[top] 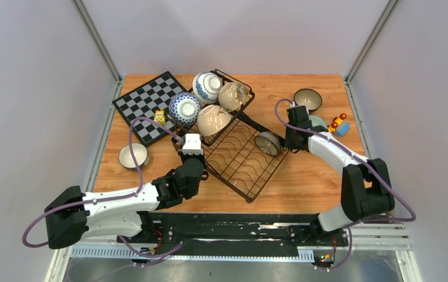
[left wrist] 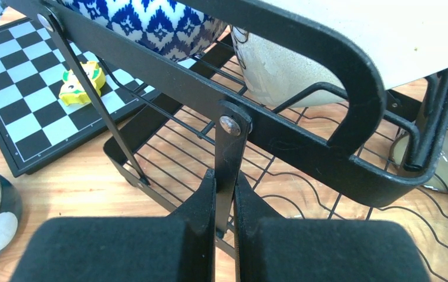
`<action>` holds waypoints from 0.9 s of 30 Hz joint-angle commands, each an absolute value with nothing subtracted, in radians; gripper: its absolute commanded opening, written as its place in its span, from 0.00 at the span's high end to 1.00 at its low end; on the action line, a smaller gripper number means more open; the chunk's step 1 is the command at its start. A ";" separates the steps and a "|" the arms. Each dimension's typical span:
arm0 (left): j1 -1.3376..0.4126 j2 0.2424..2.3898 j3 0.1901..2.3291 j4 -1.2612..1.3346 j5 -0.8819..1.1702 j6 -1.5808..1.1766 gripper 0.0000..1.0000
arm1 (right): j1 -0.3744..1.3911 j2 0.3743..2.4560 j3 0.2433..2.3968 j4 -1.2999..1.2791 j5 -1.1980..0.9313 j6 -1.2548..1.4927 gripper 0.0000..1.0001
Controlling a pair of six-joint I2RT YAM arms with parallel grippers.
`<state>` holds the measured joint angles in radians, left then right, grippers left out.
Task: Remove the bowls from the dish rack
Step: Adjust the dish rack at the center of the board, then pick up the bowl from the dish rack.
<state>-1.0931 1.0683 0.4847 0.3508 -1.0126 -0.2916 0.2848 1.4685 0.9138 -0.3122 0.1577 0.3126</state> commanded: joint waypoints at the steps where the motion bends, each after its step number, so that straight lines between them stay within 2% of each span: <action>1: -1.115 1.122 0.481 0.308 -0.879 -0.371 0.99 | 0.281 1.574 1.001 -0.222 0.083 0.355 1.00; 3: -1.114 1.133 0.494 0.293 -0.883 -0.366 0.95 | 0.281 1.590 1.021 -0.232 0.078 0.351 1.00; 5: -1.114 1.135 0.500 0.282 -0.882 -0.357 0.85 | 0.280 1.585 1.019 -0.238 0.078 0.360 0.98; 7: -1.114 1.130 0.499 0.274 -0.888 -0.353 0.72 | 0.282 1.566 1.015 -0.250 0.070 0.369 0.88; 10: -1.114 1.120 0.491 0.272 -0.897 -0.356 0.59 | 0.284 1.511 1.006 -0.260 0.076 0.369 0.75; 14: -1.114 1.103 0.485 0.257 -0.898 -0.371 0.50 | 0.285 1.470 1.014 -0.301 0.078 0.358 0.66; 21: -1.114 1.031 0.469 0.157 -0.900 -0.401 0.38 | 0.291 1.380 1.000 -0.355 0.106 0.330 0.60; 27: -1.114 0.873 0.438 0.018 -0.891 -0.433 0.28 | 0.308 1.288 0.993 -0.408 0.120 0.325 0.56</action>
